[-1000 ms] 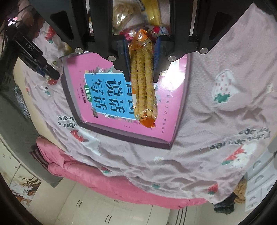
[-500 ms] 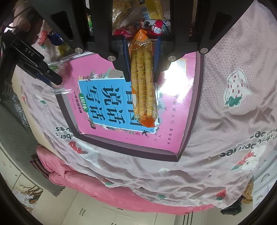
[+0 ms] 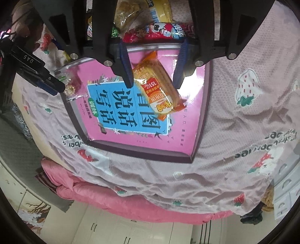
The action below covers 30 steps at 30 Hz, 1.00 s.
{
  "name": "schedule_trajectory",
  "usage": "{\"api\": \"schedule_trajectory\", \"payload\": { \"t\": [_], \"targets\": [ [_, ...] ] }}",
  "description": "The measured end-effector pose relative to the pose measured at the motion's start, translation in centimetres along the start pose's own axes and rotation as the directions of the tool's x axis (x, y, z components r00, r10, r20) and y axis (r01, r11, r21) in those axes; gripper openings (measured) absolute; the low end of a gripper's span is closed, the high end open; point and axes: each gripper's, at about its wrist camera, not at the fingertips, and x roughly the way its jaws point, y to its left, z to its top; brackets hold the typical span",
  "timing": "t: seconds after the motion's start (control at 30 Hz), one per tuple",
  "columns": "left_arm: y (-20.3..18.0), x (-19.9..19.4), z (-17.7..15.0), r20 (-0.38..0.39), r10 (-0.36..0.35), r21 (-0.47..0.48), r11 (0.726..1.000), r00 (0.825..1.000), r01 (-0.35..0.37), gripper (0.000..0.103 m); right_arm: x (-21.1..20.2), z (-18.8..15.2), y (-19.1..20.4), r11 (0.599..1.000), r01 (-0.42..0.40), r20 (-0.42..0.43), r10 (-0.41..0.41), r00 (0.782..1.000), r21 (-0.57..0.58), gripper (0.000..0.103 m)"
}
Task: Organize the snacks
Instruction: 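Place the biscuit pack in the tray with the left tool while the right tool drops the candy bag there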
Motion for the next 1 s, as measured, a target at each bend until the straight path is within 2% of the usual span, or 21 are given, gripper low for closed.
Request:
{"api": "schedule_trajectory", "payload": {
  "t": [0.2, 0.43, 0.7, 1.0],
  "targets": [
    [0.3, -1.8, 0.3, 0.041, 0.009, -0.007, 1.000, 0.999, -0.009, 0.056, -0.9, 0.1, -0.2, 1.000, -0.011, 0.022, 0.010, 1.000, 0.007, 0.063],
    [0.8, -3.9, -0.1, 0.071, 0.044, -0.008, 0.999, 0.997, -0.044, 0.058, -1.9, -0.1, 0.3, 1.000, -0.026, 0.040, 0.026, 0.999, -0.012, 0.065],
    [2.1, -5.7, -0.8, 0.076, 0.050, -0.043, 0.998, 0.996, -0.047, 0.063, -3.6, -0.4, 1.0, 0.998, -0.050, 0.070, 0.052, 0.996, -0.032, 0.072],
    [1.1, -7.1, -2.0, 0.069, 0.039, -0.011, 0.999, 0.997, -0.039, 0.064, -5.6, -1.4, 1.3, 0.998, -0.055, 0.085, 0.057, 0.995, -0.033, 0.077]
  ]
}}
